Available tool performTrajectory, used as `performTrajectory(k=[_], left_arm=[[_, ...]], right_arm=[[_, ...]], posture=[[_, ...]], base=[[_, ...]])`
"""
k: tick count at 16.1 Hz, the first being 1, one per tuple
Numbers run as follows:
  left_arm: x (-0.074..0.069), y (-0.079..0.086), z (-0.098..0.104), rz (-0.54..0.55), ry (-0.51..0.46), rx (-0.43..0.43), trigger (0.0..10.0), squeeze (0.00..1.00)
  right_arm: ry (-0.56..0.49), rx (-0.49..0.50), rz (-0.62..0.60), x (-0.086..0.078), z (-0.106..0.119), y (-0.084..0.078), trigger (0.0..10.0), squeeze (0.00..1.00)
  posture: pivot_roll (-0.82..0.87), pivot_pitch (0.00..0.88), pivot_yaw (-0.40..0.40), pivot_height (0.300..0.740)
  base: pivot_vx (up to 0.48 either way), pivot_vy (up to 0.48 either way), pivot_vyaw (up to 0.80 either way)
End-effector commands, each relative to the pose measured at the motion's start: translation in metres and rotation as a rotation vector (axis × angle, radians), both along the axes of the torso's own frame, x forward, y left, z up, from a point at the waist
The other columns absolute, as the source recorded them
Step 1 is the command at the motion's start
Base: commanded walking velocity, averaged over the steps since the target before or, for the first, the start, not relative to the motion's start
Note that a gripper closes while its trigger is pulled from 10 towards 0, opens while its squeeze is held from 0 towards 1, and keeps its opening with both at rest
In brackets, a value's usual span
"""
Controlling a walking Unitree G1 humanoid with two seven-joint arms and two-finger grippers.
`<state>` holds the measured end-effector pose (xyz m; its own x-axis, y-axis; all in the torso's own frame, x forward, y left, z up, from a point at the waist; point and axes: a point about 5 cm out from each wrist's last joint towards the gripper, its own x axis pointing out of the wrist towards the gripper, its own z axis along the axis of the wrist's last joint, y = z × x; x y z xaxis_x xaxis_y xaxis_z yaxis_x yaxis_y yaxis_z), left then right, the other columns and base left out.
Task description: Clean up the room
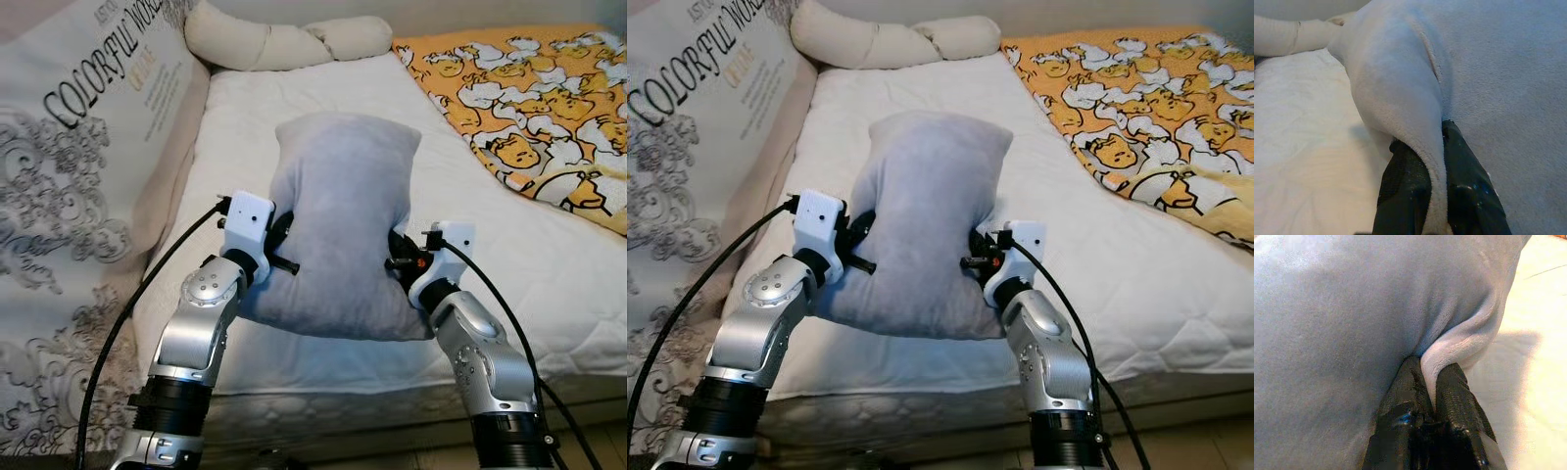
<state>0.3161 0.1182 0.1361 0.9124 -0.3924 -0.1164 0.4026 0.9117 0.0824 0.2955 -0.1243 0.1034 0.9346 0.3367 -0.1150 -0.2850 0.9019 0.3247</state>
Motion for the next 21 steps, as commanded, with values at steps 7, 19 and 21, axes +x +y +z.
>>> performTrajectory(k=[7, 19, 21], left_arm=[[0.0, 0.0019, 0.0107, 0.008, -0.04, 0.019, 10.0, 0.0], [0.008, -0.0015, 0.0178, 0.033, -0.067, 0.009, 10.0, 0.0], [0.0084, -0.0023, 0.0172, 0.035, -0.064, 0.008, 10.0, 0.0]], right_arm=[[-0.006, 0.007, 0.04, 0.0, 0.0039, 0.0083, 10.0, 0.0], [0.005, 0.01, 0.026, 0.0022, 0.0042, 0.0039, 10.0, 0.0], [0.004, 0.005, 0.026, 0.0036, 0.0048, 0.0033, 10.0, 0.0]], posture=[[-0.08, 0.0, 0.08, 0.74], [-0.08, 0.0, 0.084, 0.74], [-0.08, 0.0, 0.08, 0.74]], base=[[0.0, 0.356, 0.0], [0.138, 0.03, 0.0], [0.298, 0.0, 0.0]])
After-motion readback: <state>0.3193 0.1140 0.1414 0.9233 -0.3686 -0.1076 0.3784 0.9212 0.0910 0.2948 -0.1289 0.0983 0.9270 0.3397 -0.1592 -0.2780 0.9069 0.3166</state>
